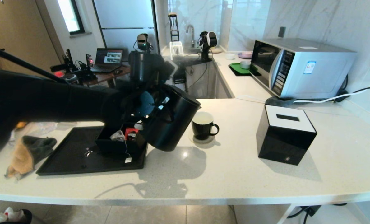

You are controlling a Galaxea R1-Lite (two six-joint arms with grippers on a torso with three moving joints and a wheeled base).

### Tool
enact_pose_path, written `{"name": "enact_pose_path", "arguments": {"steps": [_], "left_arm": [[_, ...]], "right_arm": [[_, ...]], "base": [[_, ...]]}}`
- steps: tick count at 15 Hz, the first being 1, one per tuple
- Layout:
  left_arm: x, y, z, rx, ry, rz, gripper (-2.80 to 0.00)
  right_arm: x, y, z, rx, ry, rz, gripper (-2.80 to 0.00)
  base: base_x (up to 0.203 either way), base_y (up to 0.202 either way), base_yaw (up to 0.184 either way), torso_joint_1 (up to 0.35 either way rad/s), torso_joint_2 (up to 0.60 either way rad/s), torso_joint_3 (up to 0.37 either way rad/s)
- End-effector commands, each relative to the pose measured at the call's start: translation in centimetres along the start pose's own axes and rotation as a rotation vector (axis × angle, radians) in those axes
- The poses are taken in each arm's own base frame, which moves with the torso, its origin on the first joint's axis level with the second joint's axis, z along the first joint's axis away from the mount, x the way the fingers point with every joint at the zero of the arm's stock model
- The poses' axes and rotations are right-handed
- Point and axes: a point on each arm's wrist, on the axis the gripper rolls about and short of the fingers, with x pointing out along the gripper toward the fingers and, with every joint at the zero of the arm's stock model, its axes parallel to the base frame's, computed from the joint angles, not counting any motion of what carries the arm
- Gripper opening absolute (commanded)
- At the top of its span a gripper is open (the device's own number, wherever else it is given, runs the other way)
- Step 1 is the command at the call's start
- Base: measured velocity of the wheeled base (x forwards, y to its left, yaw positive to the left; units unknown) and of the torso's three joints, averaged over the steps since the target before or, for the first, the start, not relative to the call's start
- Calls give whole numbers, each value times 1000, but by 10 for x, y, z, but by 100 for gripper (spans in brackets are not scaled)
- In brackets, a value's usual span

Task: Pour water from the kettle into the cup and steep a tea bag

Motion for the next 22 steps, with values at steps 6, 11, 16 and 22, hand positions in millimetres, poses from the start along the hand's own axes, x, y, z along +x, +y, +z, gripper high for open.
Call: {"name": "enact_pose_path", "arguments": {"steps": [6, 11, 16, 22], "left_arm": [[-33, 24, -8, -177, -63, 38, -280], [-63, 52, -12, -314, -100, 67, -280], [-94, 100, -22, -396, -132, 154, -280], [-133, 151, -64, -467, -98, 318, -280]], "right_arm": [[0, 0, 0, 0, 1, 0, -280], [0, 0, 0, 1, 1, 0, -280], [0, 0, 0, 0, 1, 0, -280], [0, 0, 0, 0, 1, 0, -280]], "base": [[0, 0, 0, 0, 0, 0], [0, 0, 0, 0, 0, 0], [0, 0, 0, 0, 0, 0], [0, 0, 0, 0, 0, 0]]}}
